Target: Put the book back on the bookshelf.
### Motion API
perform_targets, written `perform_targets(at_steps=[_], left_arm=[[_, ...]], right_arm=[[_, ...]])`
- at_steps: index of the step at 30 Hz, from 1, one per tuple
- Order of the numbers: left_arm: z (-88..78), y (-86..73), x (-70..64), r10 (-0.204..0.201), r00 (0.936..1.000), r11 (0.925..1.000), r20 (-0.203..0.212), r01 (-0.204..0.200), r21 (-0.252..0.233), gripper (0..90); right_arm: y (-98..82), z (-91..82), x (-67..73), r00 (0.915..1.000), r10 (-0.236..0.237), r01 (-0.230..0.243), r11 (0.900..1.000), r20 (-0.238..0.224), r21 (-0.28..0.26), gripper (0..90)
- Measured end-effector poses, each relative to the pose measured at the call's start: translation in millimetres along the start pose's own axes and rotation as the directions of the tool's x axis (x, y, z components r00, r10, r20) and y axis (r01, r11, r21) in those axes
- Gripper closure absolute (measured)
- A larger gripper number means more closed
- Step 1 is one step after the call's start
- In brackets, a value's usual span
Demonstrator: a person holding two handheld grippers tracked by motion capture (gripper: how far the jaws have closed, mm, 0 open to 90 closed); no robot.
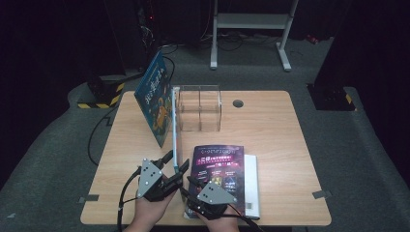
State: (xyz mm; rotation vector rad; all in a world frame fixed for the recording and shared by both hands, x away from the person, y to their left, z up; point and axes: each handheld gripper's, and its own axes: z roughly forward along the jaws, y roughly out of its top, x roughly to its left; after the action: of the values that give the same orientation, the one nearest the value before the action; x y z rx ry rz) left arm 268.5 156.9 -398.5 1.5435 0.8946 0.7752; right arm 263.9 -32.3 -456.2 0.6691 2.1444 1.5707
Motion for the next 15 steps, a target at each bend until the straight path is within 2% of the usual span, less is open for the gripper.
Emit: perform_targets(at_steps=[7,15], left_arm=[[-6.6,-1.2,6.5,0.001,0.9996,1.0,-0.028,-0.001,-0.008,55.1],[-12.1,-1.3,10.6,0.016,0.9982,0.9999,-0.058,-0.016,-0.005,58.7]], right_arm=[[-3.5,-10.0,-2.0,1.0,-0.003,0.003,1.0,-0.003,-0.01,59.6],[-8.4,-25.9,-22.0,0.998,0.014,-0.013,1.0,0.062,-0.012,59.6]])
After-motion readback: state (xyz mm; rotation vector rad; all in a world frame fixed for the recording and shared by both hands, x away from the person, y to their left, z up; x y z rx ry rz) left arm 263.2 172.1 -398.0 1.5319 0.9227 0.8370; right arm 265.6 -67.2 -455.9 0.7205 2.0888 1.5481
